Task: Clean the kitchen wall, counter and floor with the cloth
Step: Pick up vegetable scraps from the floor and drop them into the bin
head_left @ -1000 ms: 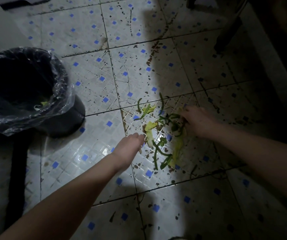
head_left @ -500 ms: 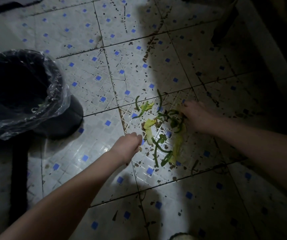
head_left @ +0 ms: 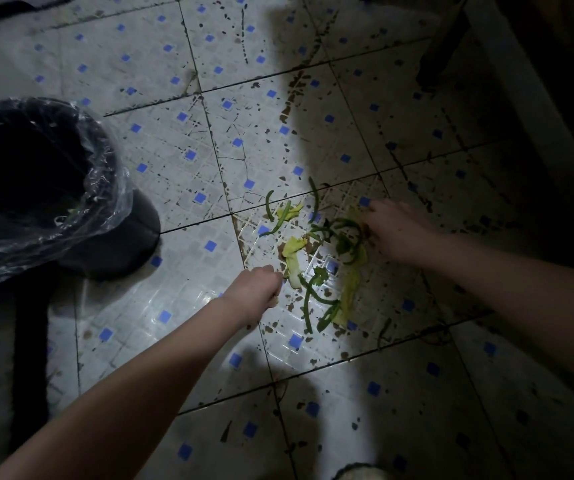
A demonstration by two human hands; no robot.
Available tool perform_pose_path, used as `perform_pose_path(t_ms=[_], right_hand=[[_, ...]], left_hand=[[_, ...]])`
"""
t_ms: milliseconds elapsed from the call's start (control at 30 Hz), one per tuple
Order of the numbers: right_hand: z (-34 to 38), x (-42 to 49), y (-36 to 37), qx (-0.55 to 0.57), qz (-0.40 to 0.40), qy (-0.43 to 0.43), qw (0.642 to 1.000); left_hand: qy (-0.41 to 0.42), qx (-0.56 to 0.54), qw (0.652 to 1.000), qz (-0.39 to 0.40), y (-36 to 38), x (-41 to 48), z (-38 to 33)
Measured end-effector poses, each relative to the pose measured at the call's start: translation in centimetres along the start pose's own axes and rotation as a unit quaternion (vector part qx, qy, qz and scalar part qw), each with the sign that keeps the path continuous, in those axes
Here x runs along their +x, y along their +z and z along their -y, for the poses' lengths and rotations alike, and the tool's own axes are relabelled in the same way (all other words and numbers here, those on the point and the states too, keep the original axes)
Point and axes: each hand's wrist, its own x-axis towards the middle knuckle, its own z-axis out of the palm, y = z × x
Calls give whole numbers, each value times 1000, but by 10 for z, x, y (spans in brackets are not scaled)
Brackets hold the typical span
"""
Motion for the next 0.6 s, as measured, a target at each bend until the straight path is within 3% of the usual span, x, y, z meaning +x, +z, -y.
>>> perform_pose_path(t_ms=[233,600], right_hand=[[5,0,-7,13,2,7,1000],[39,4,-11,80,-33,-7,996]], left_hand=[[20,-44,995,-86,-21,10,-5],[-27,-79,992,-93,-32,37,-7]])
